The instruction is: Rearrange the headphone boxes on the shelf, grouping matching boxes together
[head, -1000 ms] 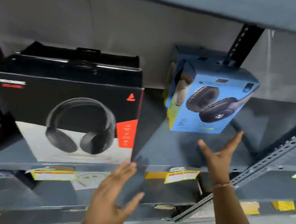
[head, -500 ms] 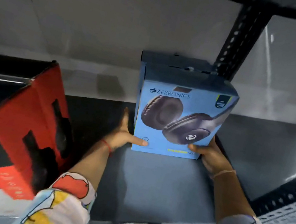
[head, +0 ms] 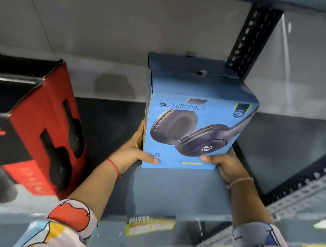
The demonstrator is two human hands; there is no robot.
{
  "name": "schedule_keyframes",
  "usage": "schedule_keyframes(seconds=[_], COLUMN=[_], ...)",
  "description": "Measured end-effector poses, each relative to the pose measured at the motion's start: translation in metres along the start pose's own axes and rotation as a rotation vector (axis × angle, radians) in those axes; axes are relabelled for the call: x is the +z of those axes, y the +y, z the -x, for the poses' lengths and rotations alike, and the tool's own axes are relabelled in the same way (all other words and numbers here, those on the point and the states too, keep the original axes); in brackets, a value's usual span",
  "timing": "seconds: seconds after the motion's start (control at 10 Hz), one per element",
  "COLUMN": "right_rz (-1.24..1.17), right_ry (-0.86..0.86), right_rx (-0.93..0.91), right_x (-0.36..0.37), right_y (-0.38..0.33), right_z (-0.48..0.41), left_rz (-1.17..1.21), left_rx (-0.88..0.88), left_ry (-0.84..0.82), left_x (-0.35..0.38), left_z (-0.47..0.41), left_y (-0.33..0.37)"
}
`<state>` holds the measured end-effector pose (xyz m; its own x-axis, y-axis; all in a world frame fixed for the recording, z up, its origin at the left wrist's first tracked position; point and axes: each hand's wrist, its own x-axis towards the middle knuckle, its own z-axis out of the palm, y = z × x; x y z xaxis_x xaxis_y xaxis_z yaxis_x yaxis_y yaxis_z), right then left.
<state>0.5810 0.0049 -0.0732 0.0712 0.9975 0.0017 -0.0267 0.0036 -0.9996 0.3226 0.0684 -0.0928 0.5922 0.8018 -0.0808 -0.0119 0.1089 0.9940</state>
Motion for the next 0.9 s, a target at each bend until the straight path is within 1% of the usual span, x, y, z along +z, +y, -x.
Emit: schedule_keyframes(seconds=[0.1,0.2,0.3,0.4,0.5,0.6,0.7,0.8,0.9], right_rz=[-0.004,0.01,0.035,0.026,0.025,0.017,0.107,0.072,0.121], right_ry=[-0.005,0.007,0.006,0.024,0.031,0.019,0.004,0.099,0.377], right_rx=[-0.016,0.029,0.092,0.118,0.129,0.11,0.131,0.058,-0.119], right_x=[0.003,0.002,0.0,0.002,0.004,0.002,0.005,0.013,0.052], right_y=[0.004,0.013,0.018,0.016,0.015,0.017,0.014,0.017,0.035], right_z=[0.039,0.072,0.086,0.094,0.095,0.095,0.1,0.12,0.17], left_rz=[-0.004,-0.008,-0.007,-0.013,-0.006,-0.015,-0.058,-0.113,-0.297], left_rx=[0.008,0.019,0.029,0.017,0.008,-0.004,-0.015,-0.044,0.122], left_ry=[0.013,0.01,0.032,0.044,0.014,0.0,-0.013,-0.052,0.132], left_x=[0.015,0.033,0.042,0.045,0.043,0.04,0.038,0.036,0.042], left_z=[0.039,0.074,0.088,0.092,0.092,0.091,0.093,0.109,0.167], left_y=[-0.005,-0.011,-0.018,-0.019,-0.018,-0.019,-0.011,-0.008,-0.019])
